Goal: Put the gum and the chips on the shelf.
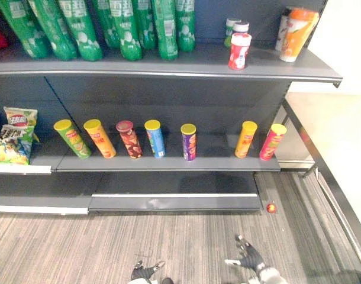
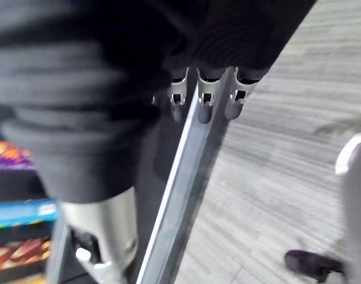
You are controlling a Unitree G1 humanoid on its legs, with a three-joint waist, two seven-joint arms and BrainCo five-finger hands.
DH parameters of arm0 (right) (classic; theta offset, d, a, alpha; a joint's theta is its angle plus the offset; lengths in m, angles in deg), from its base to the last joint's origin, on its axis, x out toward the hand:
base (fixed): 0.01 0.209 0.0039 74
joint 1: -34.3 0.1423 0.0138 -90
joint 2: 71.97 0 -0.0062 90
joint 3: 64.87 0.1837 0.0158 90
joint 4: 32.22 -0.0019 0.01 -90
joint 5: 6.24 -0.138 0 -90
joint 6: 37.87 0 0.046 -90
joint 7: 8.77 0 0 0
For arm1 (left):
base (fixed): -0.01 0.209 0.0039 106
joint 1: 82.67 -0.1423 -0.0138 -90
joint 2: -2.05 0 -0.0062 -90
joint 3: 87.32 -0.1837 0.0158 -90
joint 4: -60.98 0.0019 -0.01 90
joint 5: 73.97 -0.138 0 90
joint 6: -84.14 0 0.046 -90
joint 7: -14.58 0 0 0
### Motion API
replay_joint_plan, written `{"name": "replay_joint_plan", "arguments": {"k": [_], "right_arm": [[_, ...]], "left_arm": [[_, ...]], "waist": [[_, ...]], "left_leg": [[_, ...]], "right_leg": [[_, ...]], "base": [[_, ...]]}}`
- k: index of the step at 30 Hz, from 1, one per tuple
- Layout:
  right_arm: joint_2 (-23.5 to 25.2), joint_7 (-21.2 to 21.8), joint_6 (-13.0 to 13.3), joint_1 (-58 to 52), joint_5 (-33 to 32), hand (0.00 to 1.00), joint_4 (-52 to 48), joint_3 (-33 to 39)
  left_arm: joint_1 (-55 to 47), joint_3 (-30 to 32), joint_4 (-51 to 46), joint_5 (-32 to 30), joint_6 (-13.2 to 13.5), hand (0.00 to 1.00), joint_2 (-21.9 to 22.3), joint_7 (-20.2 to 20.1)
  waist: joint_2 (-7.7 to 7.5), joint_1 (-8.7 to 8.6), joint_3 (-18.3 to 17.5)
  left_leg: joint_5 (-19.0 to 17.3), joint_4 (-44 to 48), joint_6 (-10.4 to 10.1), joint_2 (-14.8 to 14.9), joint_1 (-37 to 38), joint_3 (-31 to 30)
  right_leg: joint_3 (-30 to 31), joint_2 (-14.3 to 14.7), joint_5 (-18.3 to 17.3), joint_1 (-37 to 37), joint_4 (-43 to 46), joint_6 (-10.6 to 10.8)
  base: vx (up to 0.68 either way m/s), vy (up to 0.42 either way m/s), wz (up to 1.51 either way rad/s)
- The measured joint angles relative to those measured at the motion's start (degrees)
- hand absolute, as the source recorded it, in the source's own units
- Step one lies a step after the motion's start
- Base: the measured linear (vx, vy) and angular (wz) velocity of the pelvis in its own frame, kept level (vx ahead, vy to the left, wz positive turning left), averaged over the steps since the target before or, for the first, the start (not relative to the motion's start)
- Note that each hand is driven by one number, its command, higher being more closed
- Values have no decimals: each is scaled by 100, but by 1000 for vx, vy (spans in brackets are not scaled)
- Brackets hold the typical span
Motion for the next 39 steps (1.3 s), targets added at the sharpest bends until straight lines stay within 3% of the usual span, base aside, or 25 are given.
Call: {"name": "replay_joint_plan", "arguments": {"k": [7, 10, 17, 25, 39], "right_arm": [[98, -455, -21, 346, 103, 0, 1498, 1720], [125, -577, -232, 188, 254, 0, 2147, 2244], [313, -713, -493, 77, 230, 0, 2512, 3324], [467, -718, -625, 165, -392, 0, 2674, 4042], [459, -731, -629, 208, -643, 0, 2711, 4023]], "left_arm": [[-105, 7, -2, 23, 46, 0, 39, -85], [-149, 65, 2, 119, 47, 0, 40, -178], [-157, 263, 69, 352, 43, 0, 73, -369], [-157, 243, 121, 802, 34, 0, 72, -548], [-144, -199, 118, 1013, 32, 0, 21, -656]], "waist": [[121, -111, -74], [155, -115, -75], [197, -120, -31], [213, -128, 53], [238, -125, 191]], "left_leg": [[-30, -32, 35, -57, 37, 70], [-88, -59, 38, -99, 132, 72], [-146, -36, 58, -159, 281, 73], [-209, -36, 6, -178, 407, 93], [-283, -37, -29, -172, 586, 207]], "right_leg": [[58, 16, 205, 137, -362, 81], [50, -6, 239, 279, -470, 88], [22, -16, 279, 512, -656, 123], [60, 8, 293, 685, -805, 140], [167, 16, 304, 811, -849, 144]], "base": [[5, 30, -5], [63, 35, -1], [69, 9, 1], [36, 0, -3], [2, 0, -3]]}}
